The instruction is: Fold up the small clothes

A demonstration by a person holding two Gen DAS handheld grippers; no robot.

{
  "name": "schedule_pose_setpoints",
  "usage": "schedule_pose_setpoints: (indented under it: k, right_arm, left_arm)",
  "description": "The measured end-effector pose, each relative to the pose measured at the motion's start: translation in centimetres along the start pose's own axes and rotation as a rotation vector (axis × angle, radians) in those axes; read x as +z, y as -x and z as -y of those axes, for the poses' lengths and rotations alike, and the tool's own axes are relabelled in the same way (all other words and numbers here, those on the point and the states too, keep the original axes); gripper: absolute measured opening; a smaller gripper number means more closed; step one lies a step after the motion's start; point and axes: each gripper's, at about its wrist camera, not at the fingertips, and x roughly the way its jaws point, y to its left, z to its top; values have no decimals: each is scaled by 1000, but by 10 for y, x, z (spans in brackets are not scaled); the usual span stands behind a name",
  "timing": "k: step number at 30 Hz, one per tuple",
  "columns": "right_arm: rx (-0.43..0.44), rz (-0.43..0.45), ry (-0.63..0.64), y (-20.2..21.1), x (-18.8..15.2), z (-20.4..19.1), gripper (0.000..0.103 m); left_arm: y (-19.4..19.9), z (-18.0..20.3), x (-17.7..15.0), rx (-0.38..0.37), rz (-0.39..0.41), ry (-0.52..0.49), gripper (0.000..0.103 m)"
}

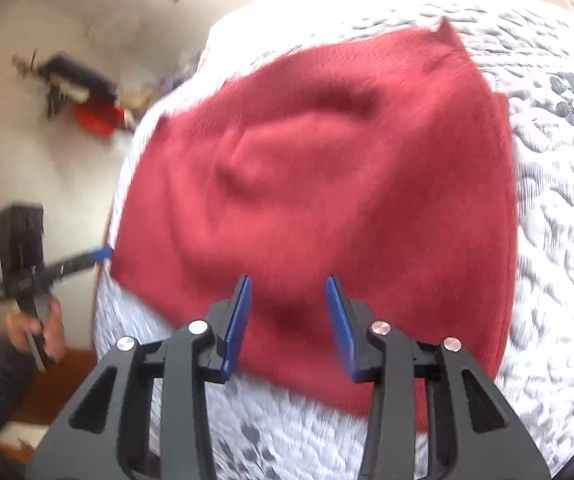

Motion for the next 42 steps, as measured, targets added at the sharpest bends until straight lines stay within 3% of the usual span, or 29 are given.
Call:
schedule_pose_setpoints:
  k: [2,4,5,6,8,10,11,12,13,18,22,26,28,31,34,36,38,42]
  right_arm:
    - [37,33,-84,-7,16,25,39]
    - [57,50,-162,-11,26,48,37]
    - [45,65,-190,-12,29,60,31]
    - [46,72,-211,-13,31,71,18]
    - [61,78,-260,-6,29,89,11]
    - [58,110,-281,9,27,95,17]
    - [56,122,-290,17,24,96,27]
    - [50,131,-298,22,21,93,36]
    - [42,137,-294,28,21,90,39]
    - [9,86,-178,16,1,36,40]
    - [-219,53,140,-18,-14,-46,40]
    - [-269,61,399,-72,-31,-123,28]
    - [-271,64,420,-99,-33,-134,27]
    - [-301,2,409,-128,-41,-130,29]
    - [-318,3,414,-134,-42,-144,29]
    - [-313,35,428,-124,-40,-158,30]
    - [-312,60,460,-123,-43,-178,38]
    - [-323,103,612,-129,-65,-225,49]
  left_arm:
    - [-23,3,24,-88,15,23,68]
    - [-56,-7,43,-90,16,56,68]
    - [-73,-12,53,-23,-11,70,66]
    - [-91,-21,56,78,-52,70,55]
    - [-108,-28,55,165,-95,32,38]
    - [-102,-24,55,222,-113,-21,34]
    - [-95,-19,55,242,-112,-37,38]
    - [-84,-14,55,251,-102,-48,50]
    - [-73,-11,54,241,-82,-51,56]
    - [-22,-27,54,247,21,-9,69]
    - [6,-76,64,206,68,153,73]
    - [3,-125,81,118,24,281,75]
    - [-6,-134,89,106,-16,266,76]
    - [-29,-142,97,52,-87,250,76]
    - [-48,-149,102,-4,-137,267,76]
    - [-46,-153,109,-69,-130,281,76]
    - [-45,-158,115,-121,-135,300,76]
    - [-54,-166,128,-110,-169,298,76]
